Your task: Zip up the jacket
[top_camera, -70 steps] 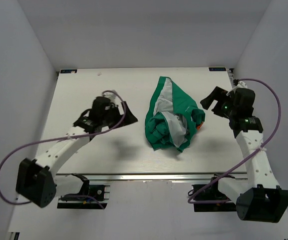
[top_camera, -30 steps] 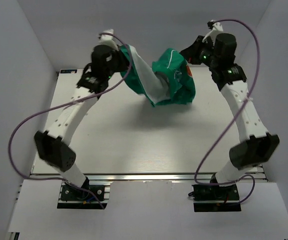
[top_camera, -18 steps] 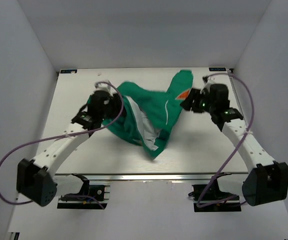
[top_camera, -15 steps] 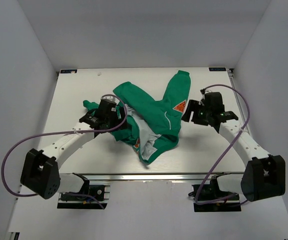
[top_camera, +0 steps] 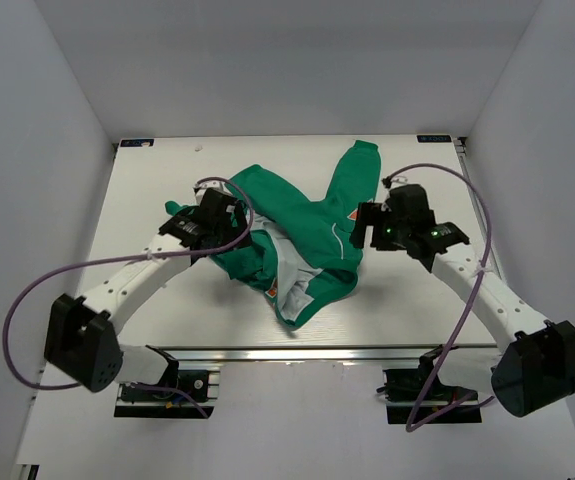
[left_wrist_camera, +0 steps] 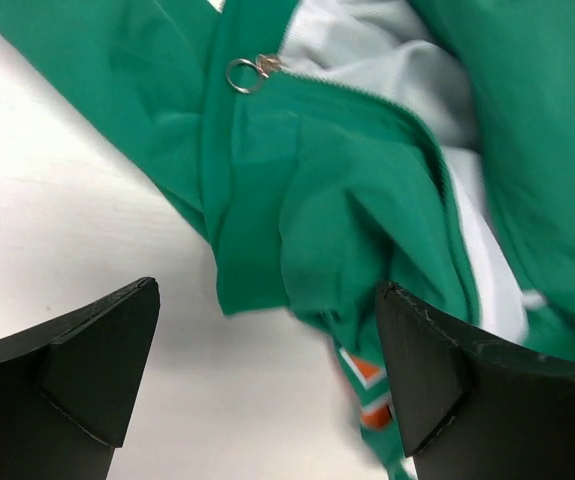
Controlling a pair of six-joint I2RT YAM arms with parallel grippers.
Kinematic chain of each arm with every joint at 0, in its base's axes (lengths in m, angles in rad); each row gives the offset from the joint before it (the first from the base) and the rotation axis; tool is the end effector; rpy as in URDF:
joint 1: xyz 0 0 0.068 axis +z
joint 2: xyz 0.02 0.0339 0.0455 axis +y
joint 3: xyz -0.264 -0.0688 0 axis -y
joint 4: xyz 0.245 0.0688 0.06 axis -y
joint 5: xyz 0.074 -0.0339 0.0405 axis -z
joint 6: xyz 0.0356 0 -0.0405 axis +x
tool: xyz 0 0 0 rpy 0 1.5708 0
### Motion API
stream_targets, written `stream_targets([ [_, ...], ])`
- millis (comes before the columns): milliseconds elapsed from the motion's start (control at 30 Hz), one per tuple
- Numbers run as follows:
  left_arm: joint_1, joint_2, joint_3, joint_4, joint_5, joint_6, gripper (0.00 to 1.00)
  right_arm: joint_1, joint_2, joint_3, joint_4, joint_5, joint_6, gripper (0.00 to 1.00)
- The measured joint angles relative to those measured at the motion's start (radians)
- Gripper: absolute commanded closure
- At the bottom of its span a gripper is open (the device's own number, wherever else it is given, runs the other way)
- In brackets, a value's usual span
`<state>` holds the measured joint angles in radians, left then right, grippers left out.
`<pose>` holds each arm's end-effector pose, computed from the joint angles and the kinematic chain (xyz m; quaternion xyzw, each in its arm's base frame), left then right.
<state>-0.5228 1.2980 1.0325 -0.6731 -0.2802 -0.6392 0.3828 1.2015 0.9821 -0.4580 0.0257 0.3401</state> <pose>0.2345 -0.1238 0.2741 -0.0981 0.9370 -0.0580 0.3302 0.2436 0.0971 0.2963 -0.0137 0.9017 0.1419 0.4081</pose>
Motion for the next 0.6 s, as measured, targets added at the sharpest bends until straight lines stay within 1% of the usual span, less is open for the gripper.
stream_targets([
  [100,0.014,0.112,0.049,0.006,-0.029,-0.006,0.02,0.062,0.018,-0.043,-0.013,0.002,0.012,0.11],
  [167,0.045,0.185,0.078,0.027,-0.016,-0.008,0.03,0.090,0.047,-0.067,-0.013,0.002,0.025,0.11],
  [200,0.068,0.220,0.092,0.039,-0.005,-0.010,0.06,0.104,0.069,-0.080,-0.012,0.002,0.034,0.11],
  [233,0.092,0.253,0.099,0.057,0.005,-0.014,0.06,0.113,0.087,-0.093,-0.009,0.001,0.044,0.12],
  [267,0.105,0.273,0.103,0.070,0.010,-0.016,0.06,0.122,0.108,-0.109,-0.005,0.000,0.054,0.14],
  [300,0.128,0.304,0.104,0.079,0.011,-0.017,0.06,0.129,0.125,-0.121,-0.002,-0.001,0.063,0.18],
  [333,0.146,0.329,0.104,0.087,0.014,-0.020,0.06,0.133,0.142,-0.132,0.008,-0.003,0.072,0.32],
  [400,0.171,0.362,0.098,0.111,0.023,-0.024,0.09,0.138,0.181,-0.148,0.028,-0.006,0.089,0.49],
  [433,0.185,0.375,0.091,0.132,0.034,-0.025,0.10,0.138,0.199,-0.150,0.037,-0.003,0.099,0.57],
  [467,0.199,0.385,0.082,0.151,0.047,-0.026,0.16,0.138,0.216,-0.150,0.049,0.006,0.109,0.73],
  [533,0.222,0.408,0.068,0.189,0.064,-0.030,0.26,0.138,0.244,-0.146,0.061,0.032,0.126,0.92],
  [567,0.234,0.424,0.066,0.204,0.067,-0.032,0.41,0.135,0.259,-0.139,0.056,0.053,0.138,1.00],
  [600,0.244,0.441,0.066,0.214,0.068,-0.036,0.49,0.128,0.270,-0.132,0.050,0.074,0.145,1.00],
])
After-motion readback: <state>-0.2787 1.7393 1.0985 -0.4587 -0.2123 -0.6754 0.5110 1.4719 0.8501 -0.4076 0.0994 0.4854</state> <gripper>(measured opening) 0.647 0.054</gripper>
